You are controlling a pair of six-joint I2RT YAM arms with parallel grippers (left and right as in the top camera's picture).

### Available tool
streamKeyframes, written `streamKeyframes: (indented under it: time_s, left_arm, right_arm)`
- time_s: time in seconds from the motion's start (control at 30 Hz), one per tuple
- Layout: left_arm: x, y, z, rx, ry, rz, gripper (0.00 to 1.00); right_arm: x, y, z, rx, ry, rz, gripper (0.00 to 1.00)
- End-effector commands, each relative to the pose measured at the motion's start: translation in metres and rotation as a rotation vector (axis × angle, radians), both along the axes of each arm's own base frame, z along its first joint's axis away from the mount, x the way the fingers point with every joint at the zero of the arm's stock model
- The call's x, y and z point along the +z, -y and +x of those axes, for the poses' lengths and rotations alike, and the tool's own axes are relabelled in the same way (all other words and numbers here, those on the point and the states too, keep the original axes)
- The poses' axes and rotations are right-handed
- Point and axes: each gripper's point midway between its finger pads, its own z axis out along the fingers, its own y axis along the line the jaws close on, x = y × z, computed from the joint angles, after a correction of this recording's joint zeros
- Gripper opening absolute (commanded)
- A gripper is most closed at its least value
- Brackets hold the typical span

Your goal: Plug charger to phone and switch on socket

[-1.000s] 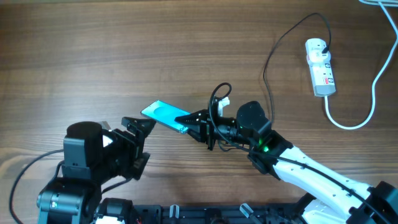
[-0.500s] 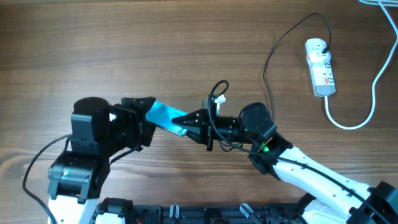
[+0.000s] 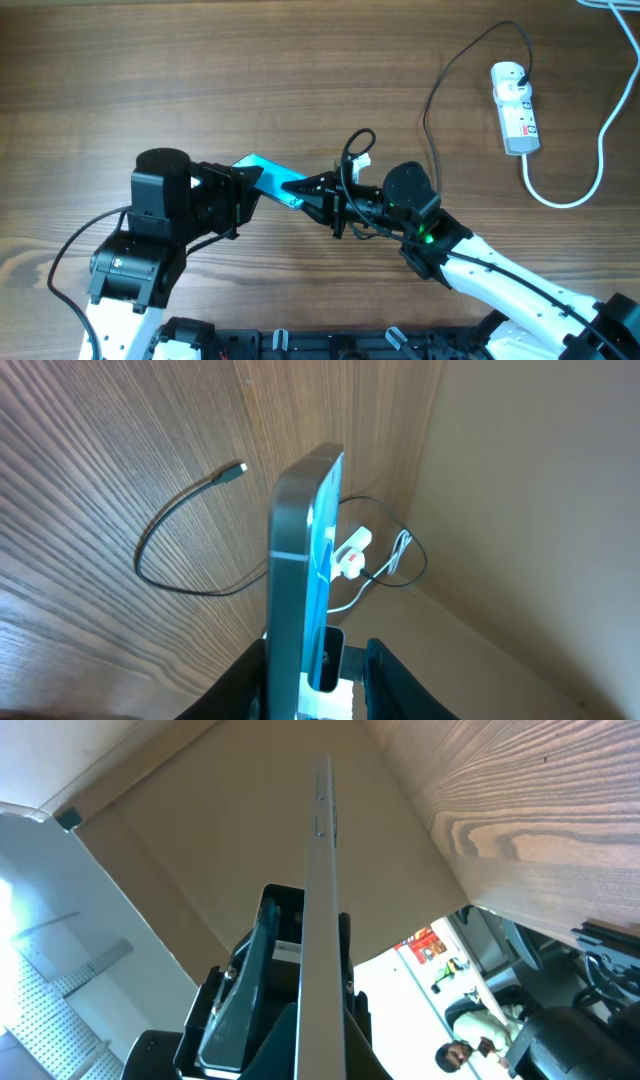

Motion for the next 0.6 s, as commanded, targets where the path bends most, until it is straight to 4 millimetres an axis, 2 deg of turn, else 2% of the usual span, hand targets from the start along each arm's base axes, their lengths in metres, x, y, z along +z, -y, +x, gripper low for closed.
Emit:
streamKeyframes:
  time_s: [0.0,0.13,0.47,0.57]
  left_arm:
    - [0.010,0.006,0.001,-0.025,0.034,-0.021,0.34]
    - [0.016,0.018,0.001,-0.070,0.071,-0.029,0.36]
    - [0.016,0.017,0.002,-0.065,0.072,-0.024,0.06]
    - [0.016,0.017,0.002,-0.065,0.071,-0.024,0.04]
  right_arm:
    - [0.012,0.000,0.004,-0.025,0.032,0.026,0.04]
    - [0.024,0.001,0.008,-0.047,0.073,0.062,0.04]
    - [0.025,0.001,0.008,-0.044,0.078,0.067,0.04]
    - [0.025,0.001,0.008,-0.043,0.077,0.067,0.04]
